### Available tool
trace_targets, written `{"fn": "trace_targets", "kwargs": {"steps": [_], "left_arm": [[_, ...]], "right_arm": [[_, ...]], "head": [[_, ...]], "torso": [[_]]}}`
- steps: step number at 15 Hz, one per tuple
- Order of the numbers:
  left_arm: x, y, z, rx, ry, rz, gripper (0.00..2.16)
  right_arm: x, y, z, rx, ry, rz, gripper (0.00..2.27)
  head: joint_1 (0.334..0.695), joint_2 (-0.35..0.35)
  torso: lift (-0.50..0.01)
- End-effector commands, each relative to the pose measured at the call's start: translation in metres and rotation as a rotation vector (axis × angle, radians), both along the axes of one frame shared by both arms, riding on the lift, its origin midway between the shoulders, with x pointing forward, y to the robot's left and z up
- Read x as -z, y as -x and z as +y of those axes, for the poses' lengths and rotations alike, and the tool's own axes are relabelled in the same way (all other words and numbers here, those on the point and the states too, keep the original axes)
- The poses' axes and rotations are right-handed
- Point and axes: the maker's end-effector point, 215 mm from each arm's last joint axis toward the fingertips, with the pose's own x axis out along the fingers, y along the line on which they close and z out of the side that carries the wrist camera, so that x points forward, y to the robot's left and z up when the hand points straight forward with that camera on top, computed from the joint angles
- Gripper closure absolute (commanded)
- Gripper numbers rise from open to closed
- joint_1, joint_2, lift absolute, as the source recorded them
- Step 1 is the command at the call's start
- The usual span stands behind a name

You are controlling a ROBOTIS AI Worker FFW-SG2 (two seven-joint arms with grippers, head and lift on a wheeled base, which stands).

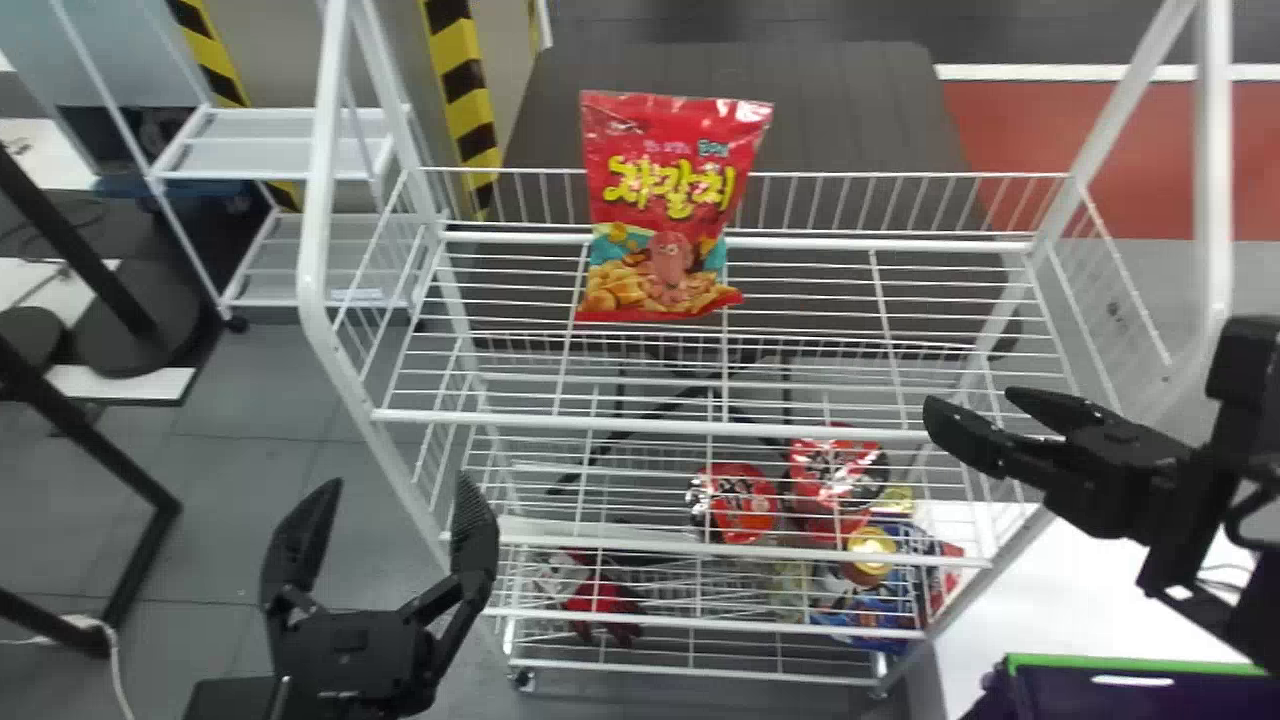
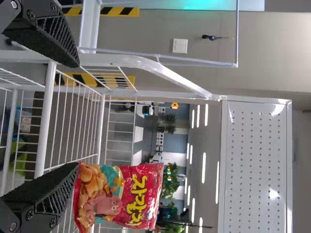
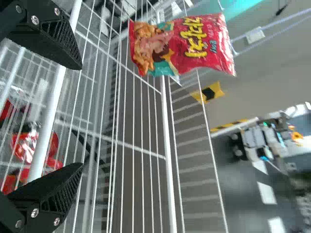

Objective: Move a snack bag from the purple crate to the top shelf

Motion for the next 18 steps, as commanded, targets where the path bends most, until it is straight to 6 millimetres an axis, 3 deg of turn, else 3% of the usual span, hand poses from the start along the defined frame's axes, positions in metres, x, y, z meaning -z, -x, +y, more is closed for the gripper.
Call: {"fn": "trace_targets", "kwargs": {"steps": [1,4,12,14,18], "left_arm": [[0.0,0.004,-0.01,0.019,-0.009,0.001,0.09],[-0.006,0.004,-0.029,0.08,0.003,-0.011,0.05],[-0.003,0.001,-0.064,0.098,0.033,0.041,0.11],[0.0,-0.003,-0.092,0.128,0.015,0.095,0.11],[-0.016,-0.023,-0.14,0.16,-0.002,0.082,0.16]], "right_arm": [[-0.007,0.006,-0.021,0.035,0.064,-0.113,0.13],[-0.024,0.01,-0.028,0.057,0.089,-0.238,0.14],[-0.001,0.037,-0.021,0.068,0.094,-0.249,0.15],[0.0,0.038,-0.021,0.067,0.093,-0.246,0.15],[0.005,0.045,-0.032,0.07,0.102,-0.233,0.15]], "head": [[0.695,-0.036],[0.695,-0.103],[0.695,-0.15],[0.695,-0.169],[0.695,-0.239]], "torso": [[0.0],[0.0],[0.0],[0.0],[0.0]]}}
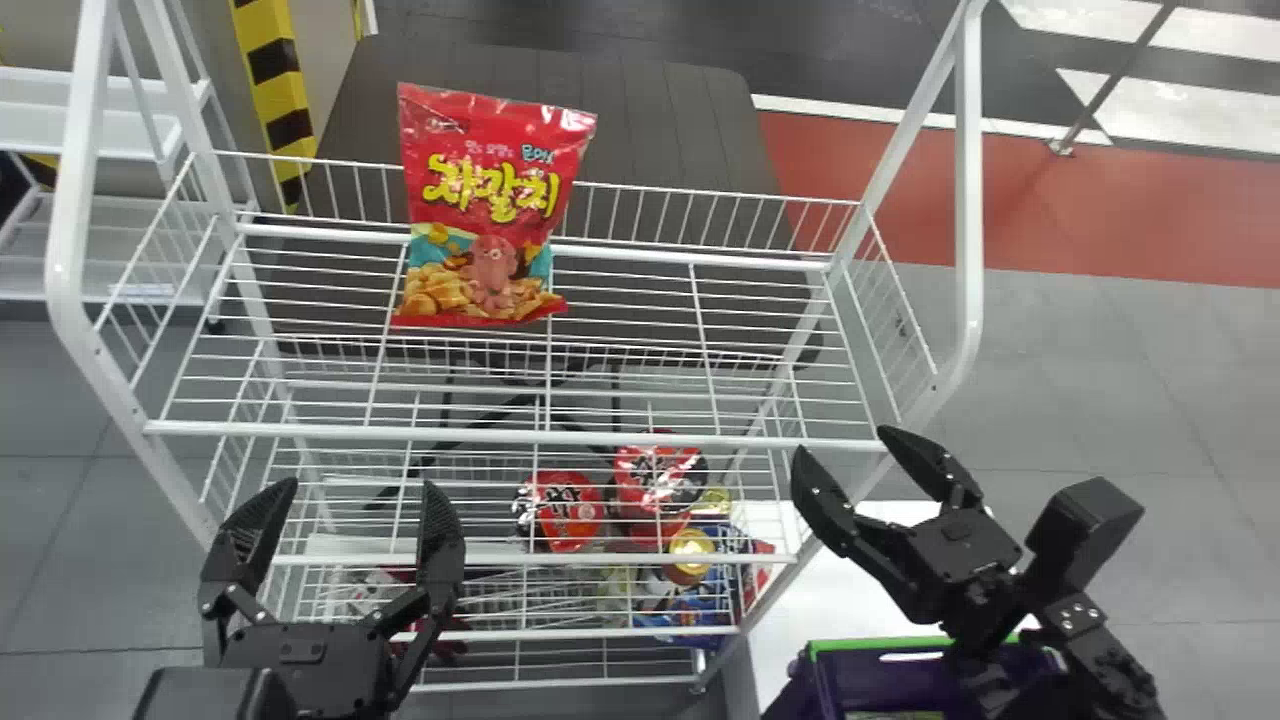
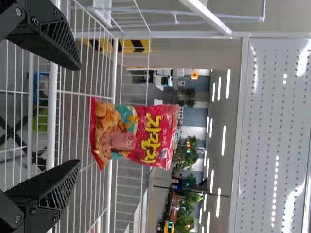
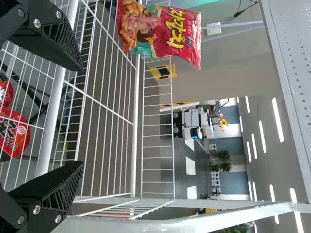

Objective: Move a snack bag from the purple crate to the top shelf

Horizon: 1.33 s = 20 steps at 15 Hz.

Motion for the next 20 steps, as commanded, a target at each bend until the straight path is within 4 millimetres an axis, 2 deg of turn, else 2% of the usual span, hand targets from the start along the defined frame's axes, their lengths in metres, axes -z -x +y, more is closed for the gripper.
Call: {"fn": "trace_targets", "kwargs": {"steps": [1,2,4,6,8,11,14,16,19,20], "left_arm": [[-0.003,-0.02,-0.027,0.029,-0.02,0.015,0.18],[-0.001,-0.03,-0.039,0.032,-0.036,0.035,0.18],[-0.012,-0.046,-0.064,0.04,-0.036,0.024,0.18],[-0.01,-0.068,-0.078,0.012,-0.05,0.031,0.18],[-0.011,-0.087,-0.087,-0.008,-0.05,0.034,0.18],[-0.016,-0.11,-0.113,-0.012,-0.065,0.03,0.18],[-0.011,-0.126,-0.139,0.008,-0.077,0.042,0.18],[0.003,-0.137,-0.137,0.008,-0.103,0.064,0.18],[0.024,-0.158,-0.123,-0.02,-0.175,0.079,0.18],[0.021,-0.169,-0.115,-0.05,-0.194,0.07,0.18]], "right_arm": [[0.004,0.004,-0.011,0.014,0.006,0.01,0.15],[0.005,0.005,-0.016,0.022,0.006,0.012,0.15],[0.006,0.008,-0.024,0.028,0.001,0.015,0.15],[0.007,0.009,-0.024,0.026,0.002,0.016,0.15],[0.008,0.011,-0.03,0.031,0.006,0.02,0.15],[0.011,0.013,-0.036,0.04,0.01,0.029,0.15],[0.011,0.013,-0.037,0.039,0.012,0.028,0.15],[0.012,0.013,-0.037,0.04,0.011,0.03,0.15],[0.012,0.012,-0.035,0.034,0.012,0.03,0.15],[0.011,0.009,-0.032,0.028,0.011,0.03,0.15]], "head": [[0.695,-0.258],[0.695,-0.273],[0.695,-0.301],[0.695,-0.346],[0.695,-0.35],[0.695,-0.35],[0.695,-0.35],[0.695,-0.35],[0.695,-0.35],[0.695,-0.35]], "torso": [[0.0],[0.0],[0.0],[0.0],[0.0],[0.0],[0.0],[0.0],[0.0],[0.0]]}}
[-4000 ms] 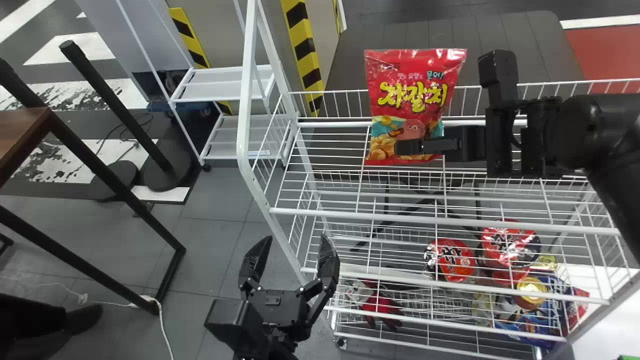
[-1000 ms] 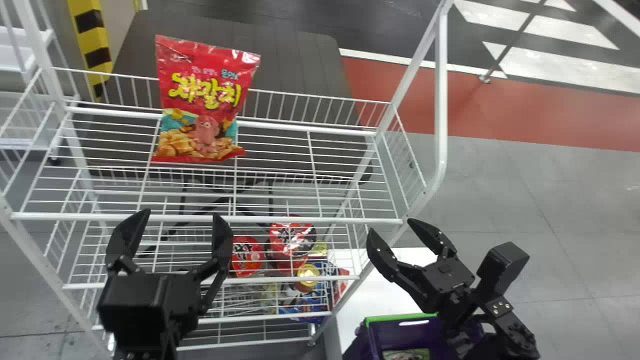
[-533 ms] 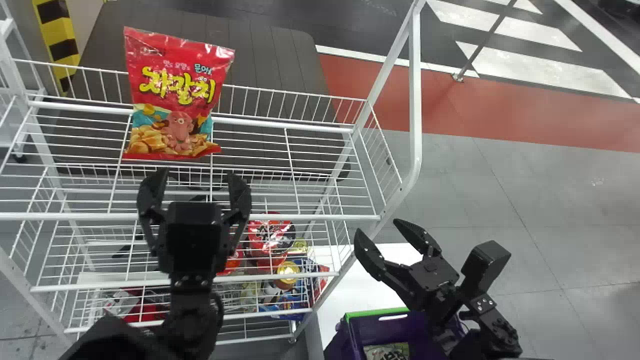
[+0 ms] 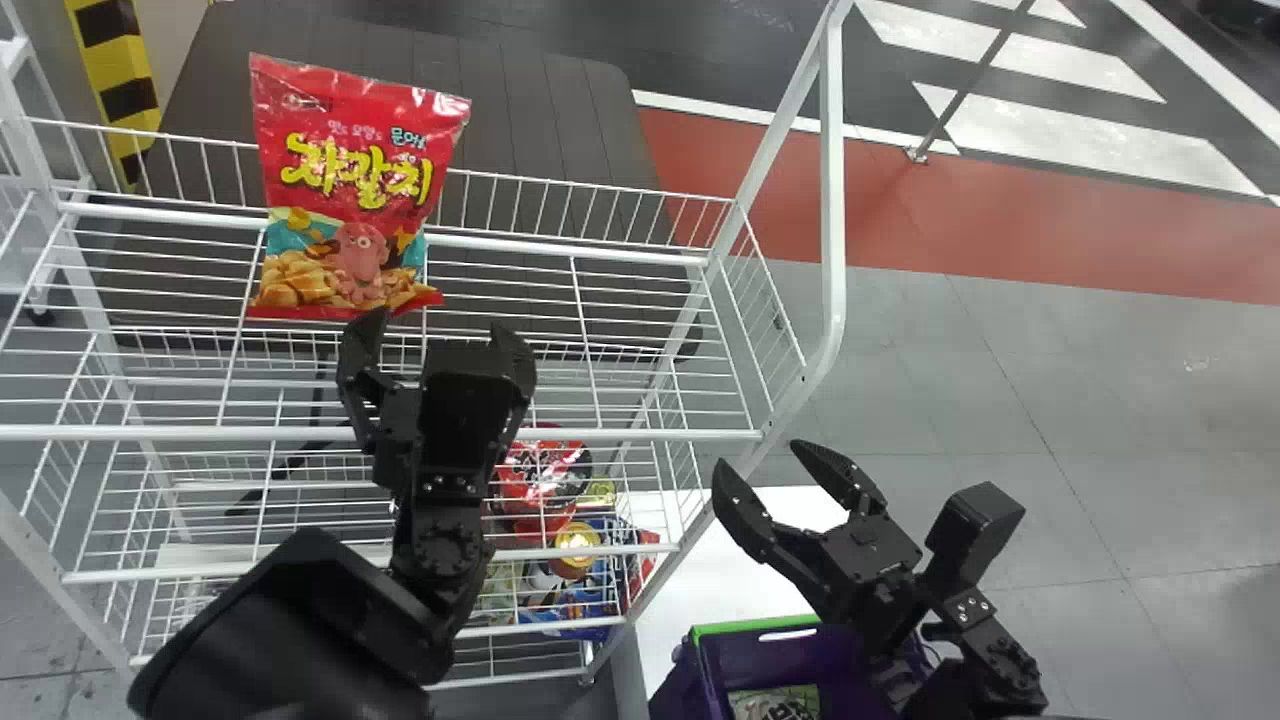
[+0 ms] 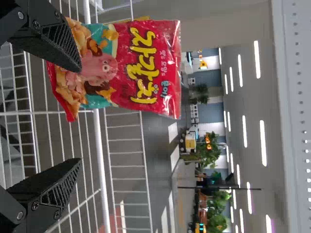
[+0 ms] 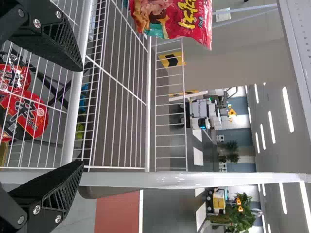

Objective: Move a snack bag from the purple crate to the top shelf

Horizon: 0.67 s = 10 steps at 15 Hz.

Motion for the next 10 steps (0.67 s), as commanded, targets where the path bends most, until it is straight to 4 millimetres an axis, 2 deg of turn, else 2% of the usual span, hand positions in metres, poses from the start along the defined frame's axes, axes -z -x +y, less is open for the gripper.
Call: {"fn": "trace_targets", "kwargs": {"steps": [1,4,7,10], "left_arm": [[0.002,-0.023,0.012,-0.033,-0.037,-0.005,0.18],[-0.002,-0.049,0.025,-0.061,-0.053,-0.008,0.18],[0.005,-0.073,0.042,-0.085,-0.086,0.008,0.18],[0.012,-0.089,0.058,-0.107,-0.09,0.028,0.18]], "right_arm": [[-0.001,-0.003,0.004,-0.009,-0.002,-0.001,0.15],[0.0,-0.002,0.004,-0.012,-0.001,0.001,0.15],[0.0,-0.002,0.007,-0.019,-0.007,0.001,0.15],[0.0,-0.001,0.008,-0.021,-0.007,0.001,0.15]], "head": [[0.695,-0.35],[0.695,-0.35],[0.695,-0.335],[0.695,-0.312]], "torso": [[0.0],[0.0],[0.0],[0.0]]}}
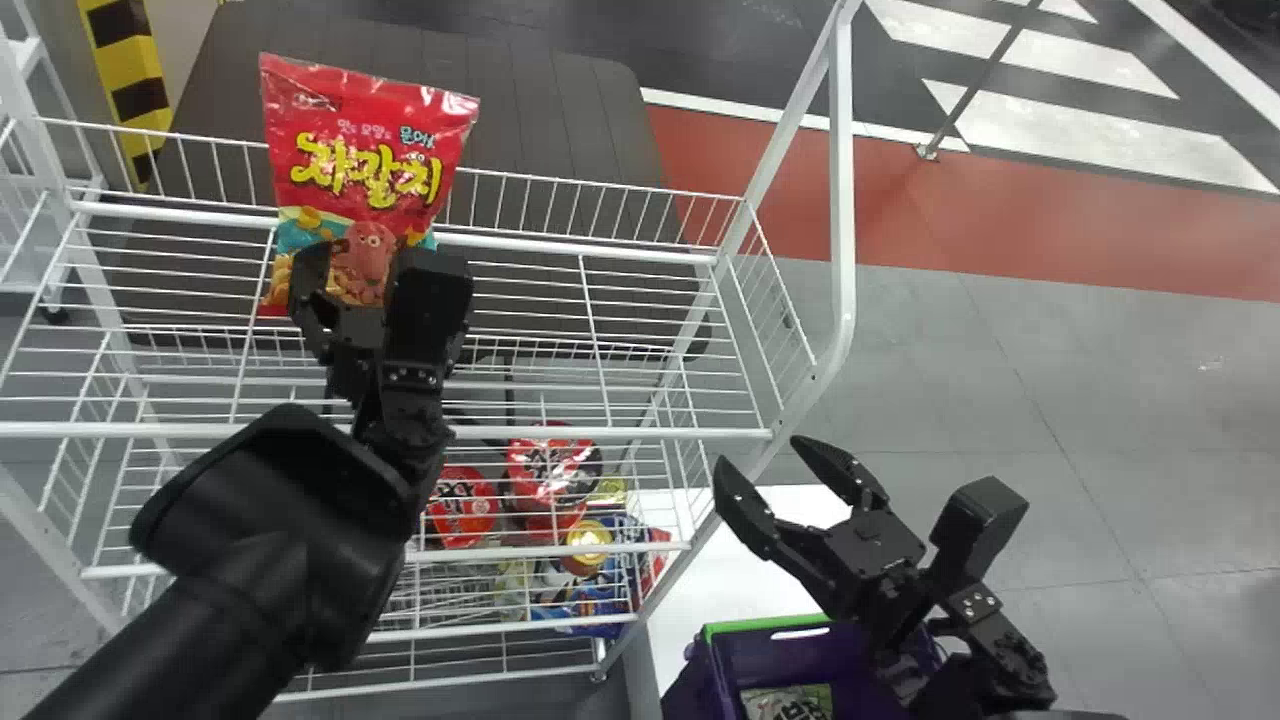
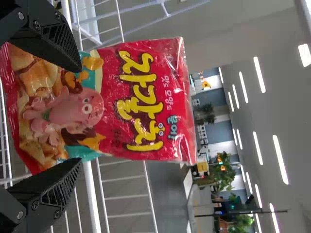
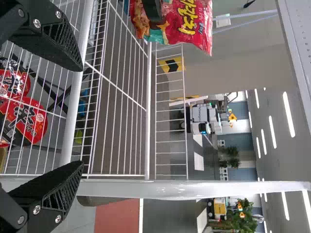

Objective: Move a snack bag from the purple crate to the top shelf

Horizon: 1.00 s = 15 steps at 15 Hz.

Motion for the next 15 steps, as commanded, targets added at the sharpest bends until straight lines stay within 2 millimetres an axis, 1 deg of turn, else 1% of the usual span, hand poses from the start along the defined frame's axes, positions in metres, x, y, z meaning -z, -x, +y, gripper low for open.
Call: {"fn": "trace_targets", "kwargs": {"steps": [1,4,7,9,11,15], "left_arm": [[0.004,-0.011,0.011,-0.019,0.009,0.015,0.18],[0.001,-0.018,0.013,-0.024,0.022,0.017,0.19],[0.012,-0.018,0.017,-0.026,0.025,0.044,0.2],[0.019,-0.022,0.024,-0.033,0.019,0.05,0.2],[0.02,-0.028,0.029,-0.038,0.022,0.054,0.21],[0.014,-0.033,0.032,-0.041,0.04,0.041,0.21]], "right_arm": [[-0.001,0.0,0.0,-0.001,0.0,-0.002,0.15],[-0.004,-0.001,0.002,-0.006,0.001,-0.008,0.15],[-0.003,-0.001,0.004,-0.008,-0.001,-0.004,0.15],[-0.005,-0.001,0.004,-0.01,0.0,-0.007,0.15],[-0.006,0.0,0.004,-0.009,0.002,-0.01,0.15],[-0.007,0.001,0.005,-0.013,0.002,-0.01,0.15]], "head": [[0.695,-0.307],[0.695,-0.286],[0.695,-0.278],[0.695,-0.274],[0.695,-0.268],[0.695,-0.256]], "torso": [[0.0],[0.0],[0.0],[0.0],[0.0],[0.0]]}}
